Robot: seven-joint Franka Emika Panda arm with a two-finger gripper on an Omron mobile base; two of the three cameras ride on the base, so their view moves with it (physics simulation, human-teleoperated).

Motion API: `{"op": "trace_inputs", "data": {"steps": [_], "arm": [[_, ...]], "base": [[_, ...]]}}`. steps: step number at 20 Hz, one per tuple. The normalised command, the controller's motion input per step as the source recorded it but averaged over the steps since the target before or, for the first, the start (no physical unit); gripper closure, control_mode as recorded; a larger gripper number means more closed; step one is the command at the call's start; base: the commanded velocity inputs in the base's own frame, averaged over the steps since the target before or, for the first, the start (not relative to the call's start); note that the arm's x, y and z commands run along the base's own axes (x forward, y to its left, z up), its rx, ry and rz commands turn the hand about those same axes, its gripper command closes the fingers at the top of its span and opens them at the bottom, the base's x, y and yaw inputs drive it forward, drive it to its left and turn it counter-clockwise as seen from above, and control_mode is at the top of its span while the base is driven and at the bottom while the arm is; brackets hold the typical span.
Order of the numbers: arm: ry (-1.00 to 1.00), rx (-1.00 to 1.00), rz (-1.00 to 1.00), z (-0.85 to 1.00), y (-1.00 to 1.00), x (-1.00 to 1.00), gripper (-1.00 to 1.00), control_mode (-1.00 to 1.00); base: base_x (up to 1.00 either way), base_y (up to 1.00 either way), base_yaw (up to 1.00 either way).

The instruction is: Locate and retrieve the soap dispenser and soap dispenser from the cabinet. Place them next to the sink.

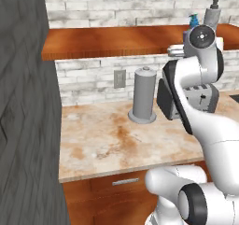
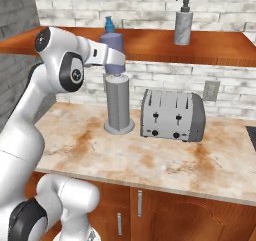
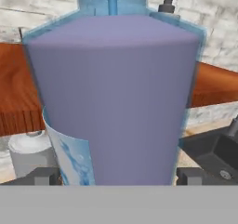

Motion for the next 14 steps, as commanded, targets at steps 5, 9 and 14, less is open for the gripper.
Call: {"op": "trace_inputs", "data": {"steps": [5, 9, 14], "arm": [[-0.02, 0.0, -0.19, -0.52, -0.79, -0.1, 1.0, -1.0], [0.0, 0.06, -0.2, -0.35, -0.63, -0.12, 1.0, -1.0], [0.03, 0.15, -0.11, -0.54, -0.7, 0.23, 1.0, -1.0]], "base": [[0.0, 0.0, 0.0], [0.0, 0.0, 0.0], [0.0, 0.0, 0.0]]}}
